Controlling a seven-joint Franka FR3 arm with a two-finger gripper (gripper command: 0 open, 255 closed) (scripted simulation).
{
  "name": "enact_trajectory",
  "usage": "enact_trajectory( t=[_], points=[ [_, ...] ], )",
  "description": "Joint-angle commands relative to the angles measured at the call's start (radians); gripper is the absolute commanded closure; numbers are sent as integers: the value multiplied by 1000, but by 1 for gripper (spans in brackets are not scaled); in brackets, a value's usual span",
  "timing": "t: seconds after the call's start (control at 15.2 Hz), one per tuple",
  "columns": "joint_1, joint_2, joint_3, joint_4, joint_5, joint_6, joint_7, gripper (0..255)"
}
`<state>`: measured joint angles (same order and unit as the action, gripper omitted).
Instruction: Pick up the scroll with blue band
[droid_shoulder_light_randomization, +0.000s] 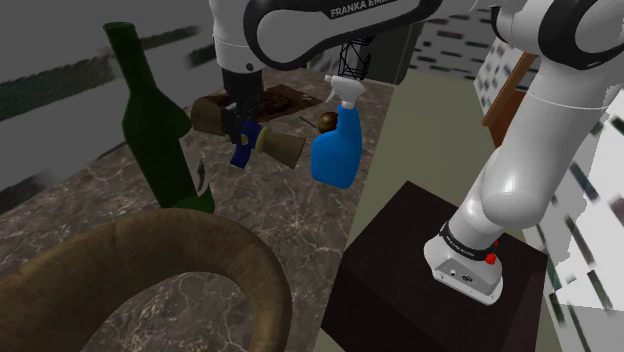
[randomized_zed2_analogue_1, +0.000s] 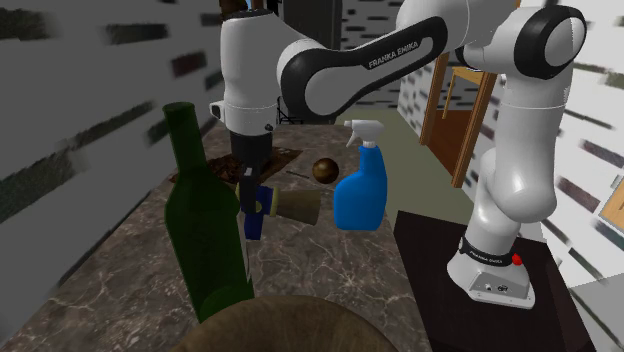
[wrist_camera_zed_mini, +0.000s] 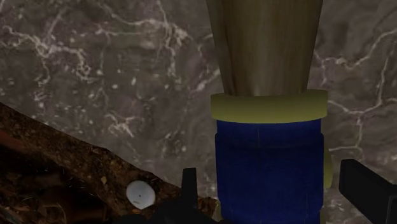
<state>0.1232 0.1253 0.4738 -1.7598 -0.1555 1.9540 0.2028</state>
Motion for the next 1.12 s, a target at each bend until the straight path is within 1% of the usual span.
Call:
enact_trajectory(
  t=[0.0, 0.07, 0.66, 1.06],
  points=[
    [-1, -2, -1, -11, 0, 10, 0, 0],
    [-1, -2, 0, -11, 1, 9, 0, 255],
    [-1, -2, -1, -11, 0, 10, 0, 255],
    [0, -9, 1, 61, 8, -68, -10, 255]
  ],
)
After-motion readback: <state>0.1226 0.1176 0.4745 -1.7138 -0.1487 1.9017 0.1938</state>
